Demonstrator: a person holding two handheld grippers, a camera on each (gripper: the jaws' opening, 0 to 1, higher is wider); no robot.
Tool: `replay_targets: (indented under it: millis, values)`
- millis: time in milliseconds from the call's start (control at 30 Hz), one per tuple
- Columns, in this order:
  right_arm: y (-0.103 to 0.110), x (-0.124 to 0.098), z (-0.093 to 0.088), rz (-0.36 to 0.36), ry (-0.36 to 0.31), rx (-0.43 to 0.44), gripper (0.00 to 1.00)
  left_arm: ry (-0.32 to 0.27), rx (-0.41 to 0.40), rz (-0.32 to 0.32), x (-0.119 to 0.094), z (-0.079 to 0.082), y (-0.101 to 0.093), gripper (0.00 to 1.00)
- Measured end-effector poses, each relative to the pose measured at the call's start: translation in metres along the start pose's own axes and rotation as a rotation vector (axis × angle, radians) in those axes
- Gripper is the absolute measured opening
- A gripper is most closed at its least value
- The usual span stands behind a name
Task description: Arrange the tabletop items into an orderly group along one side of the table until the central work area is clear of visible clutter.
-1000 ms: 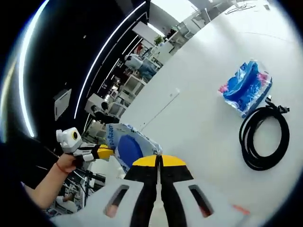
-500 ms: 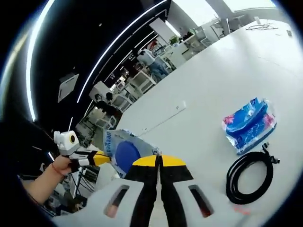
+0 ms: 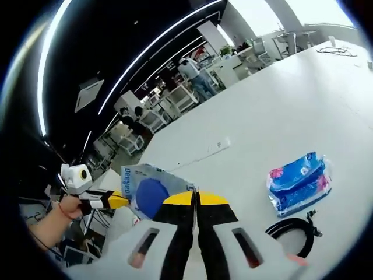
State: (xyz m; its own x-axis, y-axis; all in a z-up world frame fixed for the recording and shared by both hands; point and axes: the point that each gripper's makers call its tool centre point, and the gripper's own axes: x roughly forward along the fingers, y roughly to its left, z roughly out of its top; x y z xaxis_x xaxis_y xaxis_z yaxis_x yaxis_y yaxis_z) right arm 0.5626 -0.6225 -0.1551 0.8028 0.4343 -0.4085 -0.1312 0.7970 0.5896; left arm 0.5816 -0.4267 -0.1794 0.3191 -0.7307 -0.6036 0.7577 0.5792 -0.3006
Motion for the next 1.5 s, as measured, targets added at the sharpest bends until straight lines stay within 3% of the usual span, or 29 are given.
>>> replay_targets:
  millis: [367, 700, 1067, 1500]
  values:
    - [-0.013, 0.005, 0.026, 0.008, 0.019, -0.075, 0.00, -0.052, -0.056, 0.014, 0.007, 0.011, -0.017, 0.00]
    - [-0.024, 0.016, 0.035, 0.023, 0.060, -0.121, 0.00, -0.096, -0.129, 0.045, 0.013, 0.011, -0.023, 0.00]
    - [-0.034, 0.040, 0.033, 0.041, 0.153, -0.180, 0.00, -0.093, -0.194, 0.092, 0.024, 0.000, -0.019, 0.00]
    - [-0.064, 0.062, 0.017, 0.027, 0.280, -0.236, 0.00, -0.036, -0.256, 0.117, 0.055, -0.024, -0.012, 0.00]
